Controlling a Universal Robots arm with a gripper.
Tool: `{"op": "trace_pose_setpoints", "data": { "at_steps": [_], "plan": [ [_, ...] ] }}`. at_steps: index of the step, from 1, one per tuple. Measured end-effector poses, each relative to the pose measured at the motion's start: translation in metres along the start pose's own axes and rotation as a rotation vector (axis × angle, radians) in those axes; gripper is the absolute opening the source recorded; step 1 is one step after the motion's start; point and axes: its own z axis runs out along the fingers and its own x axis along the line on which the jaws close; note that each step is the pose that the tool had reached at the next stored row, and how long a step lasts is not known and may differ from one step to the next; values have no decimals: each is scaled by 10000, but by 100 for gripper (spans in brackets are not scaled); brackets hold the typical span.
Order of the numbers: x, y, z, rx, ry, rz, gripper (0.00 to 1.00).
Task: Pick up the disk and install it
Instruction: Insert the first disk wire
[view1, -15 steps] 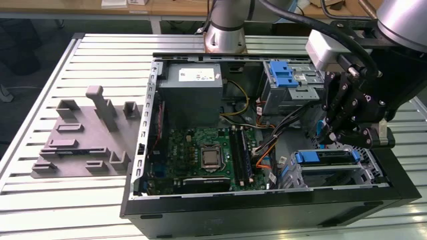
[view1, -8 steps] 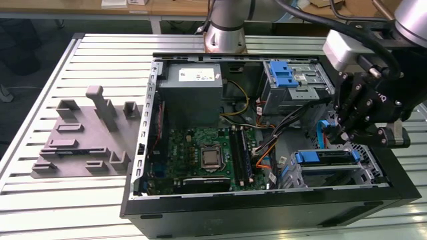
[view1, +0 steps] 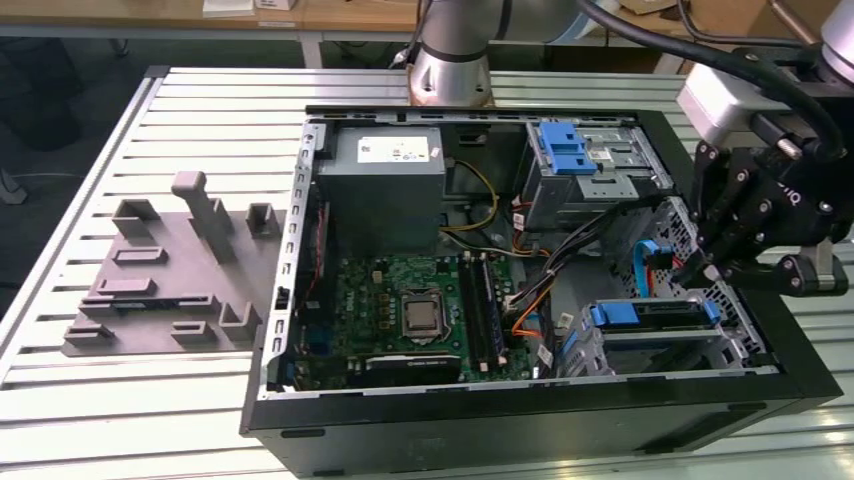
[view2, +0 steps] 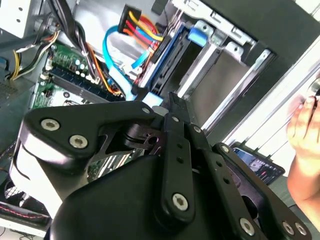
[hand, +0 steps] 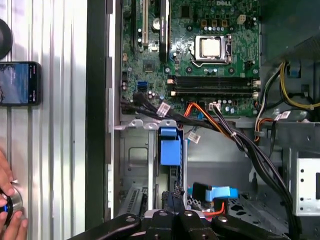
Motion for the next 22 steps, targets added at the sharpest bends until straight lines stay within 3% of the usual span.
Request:
{"op": "trace_pose_setpoints", "data": {
  "at_steps": [4, 9, 11, 19, 20, 22],
  "plan": [
    [-43, -94, 10, 2, 1, -2, 11],
    [-150, -203, 32, 2, -1, -1, 11],
    [-178, -207, 40, 2, 0, -1, 11],
    [-180, -204, 50, 37, -8, -1, 11],
    [-185, -203, 59, 46, -7, 0, 18],
    [-203, -202, 87, 50, -6, 4, 18]
  ]
}}
